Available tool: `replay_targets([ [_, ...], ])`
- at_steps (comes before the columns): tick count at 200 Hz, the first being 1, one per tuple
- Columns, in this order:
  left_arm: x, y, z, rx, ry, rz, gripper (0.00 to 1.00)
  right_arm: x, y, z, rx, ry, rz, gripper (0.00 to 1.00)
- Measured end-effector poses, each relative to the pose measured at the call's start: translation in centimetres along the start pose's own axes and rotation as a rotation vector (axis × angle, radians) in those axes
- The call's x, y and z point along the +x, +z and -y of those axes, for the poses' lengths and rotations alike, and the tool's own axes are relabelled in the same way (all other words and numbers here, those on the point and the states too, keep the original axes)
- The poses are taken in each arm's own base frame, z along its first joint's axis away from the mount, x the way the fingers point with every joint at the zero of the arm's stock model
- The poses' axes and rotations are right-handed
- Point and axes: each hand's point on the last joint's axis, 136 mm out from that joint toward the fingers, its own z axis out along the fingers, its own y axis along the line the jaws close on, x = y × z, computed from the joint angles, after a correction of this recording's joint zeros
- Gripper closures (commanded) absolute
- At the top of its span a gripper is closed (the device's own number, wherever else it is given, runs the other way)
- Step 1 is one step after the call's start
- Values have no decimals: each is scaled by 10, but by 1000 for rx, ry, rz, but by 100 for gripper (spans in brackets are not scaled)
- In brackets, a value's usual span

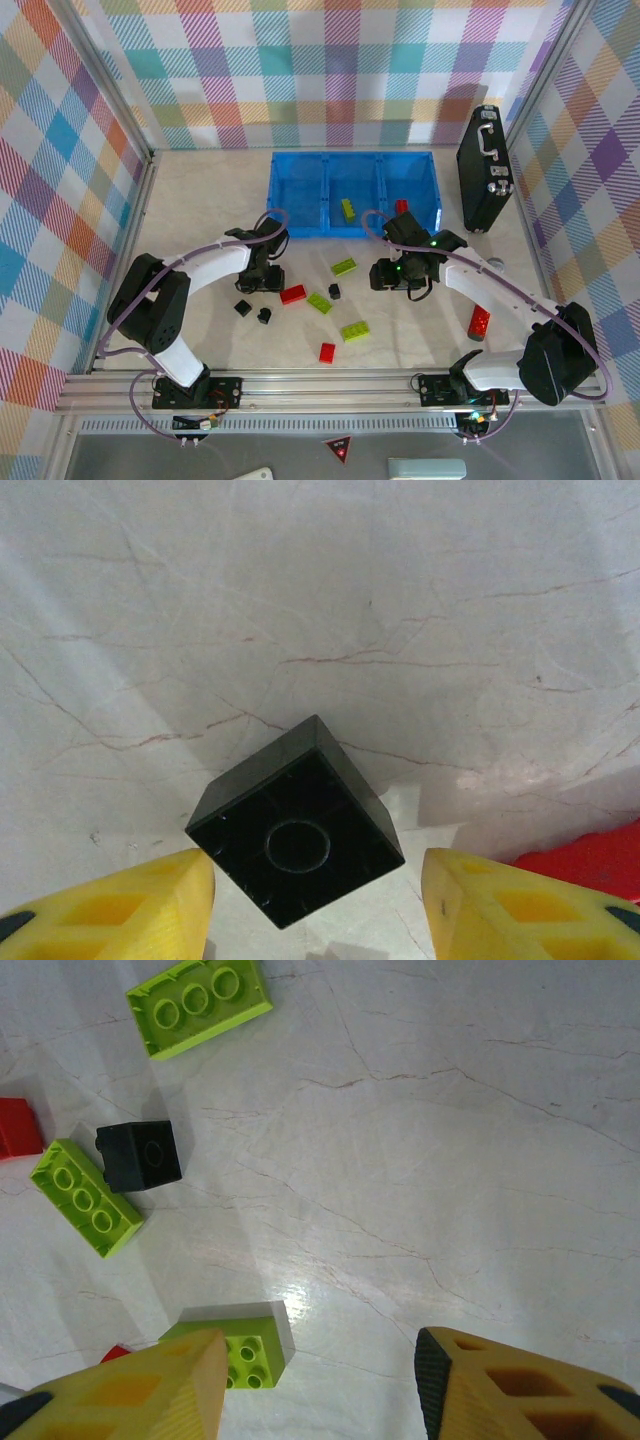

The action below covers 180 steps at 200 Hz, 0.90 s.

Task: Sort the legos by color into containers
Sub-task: Move the lego to the center of the table, then pick up the lego from the center of the table.

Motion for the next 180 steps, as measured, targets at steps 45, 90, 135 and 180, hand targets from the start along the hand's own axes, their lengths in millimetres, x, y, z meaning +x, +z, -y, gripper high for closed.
replay_targets([
  [45,-5,3,7,26,-9,6,48,0,0,0,4,-2,1,46],
  [90,-8,8,8,15,-11,-4,54,0,-2,2,13,-2,6,46],
  [135,-23,0,12,15,-2,36,63,0,-2,3,16,-2,8,46],
  [180,-33,-9,16,23,3,60,67,0,-2,3,16,-2,9,46],
])
